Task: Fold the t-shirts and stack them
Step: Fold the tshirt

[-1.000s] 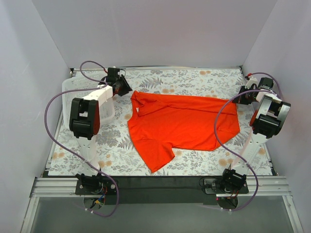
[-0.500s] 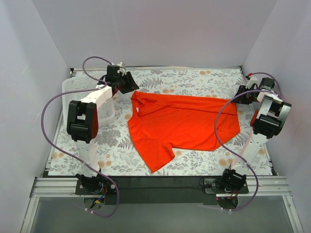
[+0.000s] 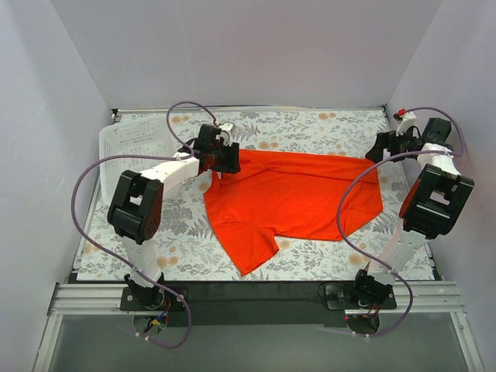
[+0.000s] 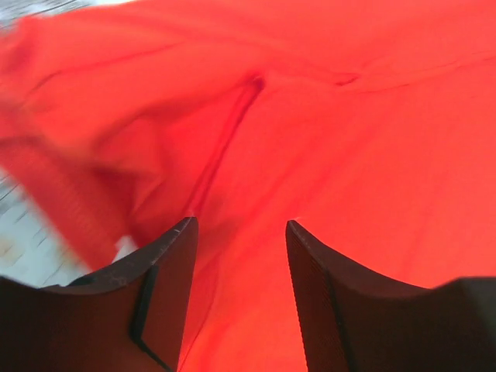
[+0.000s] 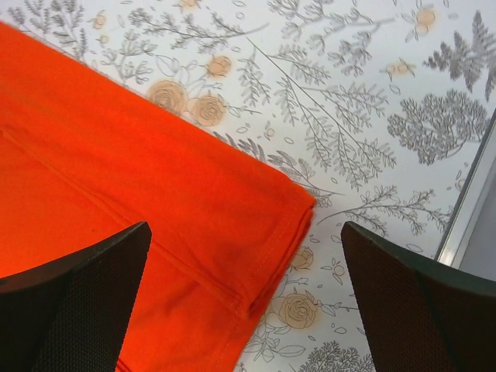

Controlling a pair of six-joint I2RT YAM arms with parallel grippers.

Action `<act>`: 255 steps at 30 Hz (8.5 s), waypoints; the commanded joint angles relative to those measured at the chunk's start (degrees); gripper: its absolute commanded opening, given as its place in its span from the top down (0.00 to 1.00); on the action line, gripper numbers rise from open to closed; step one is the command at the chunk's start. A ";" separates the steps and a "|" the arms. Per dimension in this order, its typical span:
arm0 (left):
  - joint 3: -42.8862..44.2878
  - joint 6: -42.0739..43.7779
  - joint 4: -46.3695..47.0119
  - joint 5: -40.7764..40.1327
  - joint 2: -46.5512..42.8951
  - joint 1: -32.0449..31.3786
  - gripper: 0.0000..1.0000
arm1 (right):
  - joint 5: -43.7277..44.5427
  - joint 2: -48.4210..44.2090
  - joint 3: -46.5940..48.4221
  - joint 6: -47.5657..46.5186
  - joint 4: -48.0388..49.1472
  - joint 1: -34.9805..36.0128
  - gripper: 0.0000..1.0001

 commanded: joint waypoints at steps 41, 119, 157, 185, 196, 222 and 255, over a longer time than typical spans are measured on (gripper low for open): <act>-35.68 -0.18 5.47 -15.76 -56.27 1.84 0.28 | 9.27 26.15 34.97 13.07 -10.04 50.87 0.48; -9.33 -31.89 7.14 -7.58 -7.95 9.04 0.49 | 4.53 -12.33 -6.24 11.93 -4.42 23.22 0.49; 14.33 -28.48 4.33 -6.09 13.60 12.91 0.81 | 3.11 -0.48 -5.56 11.31 -3.71 0.78 0.54; 17.06 -23.12 7.49 5.23 9.49 15.72 0.69 | 11.20 0.95 1.31 5.88 -5.12 0.78 0.53; -11.13 -17.06 10.93 14.65 -26.27 15.02 0.49 | 0.37 -13.74 -8.87 -47.81 -38.41 3.66 0.28; -41.74 -7.82 -0.50 0.85 -65.50 12.47 0.35 | 20.16 -17.79 -25.06 -21.03 -12.77 14.31 0.45; -42.27 -8.00 0.29 2.08 -66.38 12.38 0.35 | 19.81 -23.16 -27.35 -22.89 -16.99 15.10 0.59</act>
